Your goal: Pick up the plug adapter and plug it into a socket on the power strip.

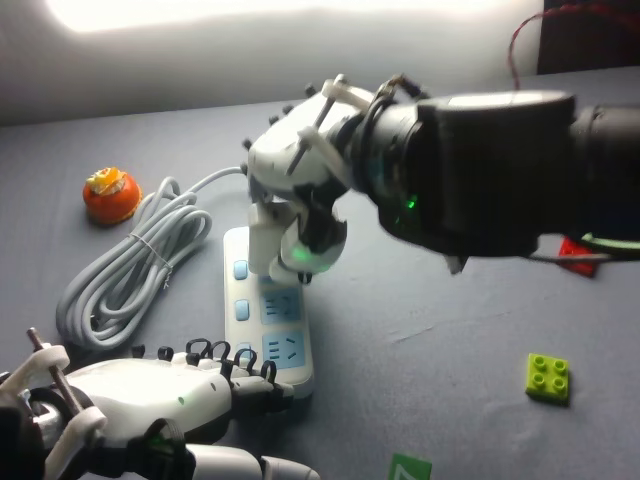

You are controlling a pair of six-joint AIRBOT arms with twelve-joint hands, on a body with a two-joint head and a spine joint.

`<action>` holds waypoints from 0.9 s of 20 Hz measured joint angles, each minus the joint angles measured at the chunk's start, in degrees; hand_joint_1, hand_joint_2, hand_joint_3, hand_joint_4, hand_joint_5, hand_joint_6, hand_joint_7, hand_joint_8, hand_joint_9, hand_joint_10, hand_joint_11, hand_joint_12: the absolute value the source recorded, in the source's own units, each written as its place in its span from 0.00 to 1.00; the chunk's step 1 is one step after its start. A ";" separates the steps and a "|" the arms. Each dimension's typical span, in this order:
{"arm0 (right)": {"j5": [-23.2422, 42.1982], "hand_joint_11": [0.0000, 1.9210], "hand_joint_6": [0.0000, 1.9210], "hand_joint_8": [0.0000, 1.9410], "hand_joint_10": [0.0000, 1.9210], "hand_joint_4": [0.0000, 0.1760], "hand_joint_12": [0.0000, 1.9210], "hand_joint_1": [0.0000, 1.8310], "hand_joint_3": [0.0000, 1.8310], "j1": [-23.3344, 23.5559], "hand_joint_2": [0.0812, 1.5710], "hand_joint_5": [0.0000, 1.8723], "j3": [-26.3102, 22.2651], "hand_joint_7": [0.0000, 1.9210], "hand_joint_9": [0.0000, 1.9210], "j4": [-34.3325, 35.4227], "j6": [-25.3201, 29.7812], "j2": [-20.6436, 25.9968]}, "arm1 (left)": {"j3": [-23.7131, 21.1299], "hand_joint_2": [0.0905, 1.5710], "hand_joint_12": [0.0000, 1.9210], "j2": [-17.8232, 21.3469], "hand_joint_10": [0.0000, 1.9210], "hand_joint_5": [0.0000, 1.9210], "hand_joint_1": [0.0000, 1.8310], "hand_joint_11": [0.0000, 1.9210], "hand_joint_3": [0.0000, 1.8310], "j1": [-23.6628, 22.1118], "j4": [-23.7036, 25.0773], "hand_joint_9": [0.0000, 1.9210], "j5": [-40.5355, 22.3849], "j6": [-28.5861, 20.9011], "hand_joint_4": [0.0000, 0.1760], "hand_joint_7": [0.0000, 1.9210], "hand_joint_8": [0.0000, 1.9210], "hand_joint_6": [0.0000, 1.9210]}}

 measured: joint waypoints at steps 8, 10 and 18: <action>2.32 0.00 0.00 0.00 0.00 0.00 0.46 0.31 0.00 5.09 0.57 0.13 -10.62 0.15 0.15 -0.35 -0.76 12.94 | 1.11 0.77 0.14 1.36 0.00 0.06 0.00 0.00 0.00 -2.08 -1.36 0.04 1.68 -0.92 0.00 0.05 0.00 0.00; 4.50 0.00 0.00 0.00 0.00 0.00 0.46 0.31 0.00 6.60 0.57 0.13 -15.96 0.15 0.15 -0.35 -0.90 20.17 | 1.68 0.77 0.14 1.84 0.00 0.06 0.00 0.00 0.00 -2.82 -1.79 0.04 1.88 -0.66 0.00 0.05 0.00 0.00; 11.98 0.00 0.00 0.00 0.01 0.00 0.54 0.23 0.00 9.73 0.63 0.19 -27.10 0.21 0.20 -0.72 -2.10 34.82 | 2.78 0.77 0.17 4.66 0.00 0.07 0.00 0.00 0.00 -4.44 -2.14 0.05 1.22 -0.24 0.00 0.07 0.00 0.00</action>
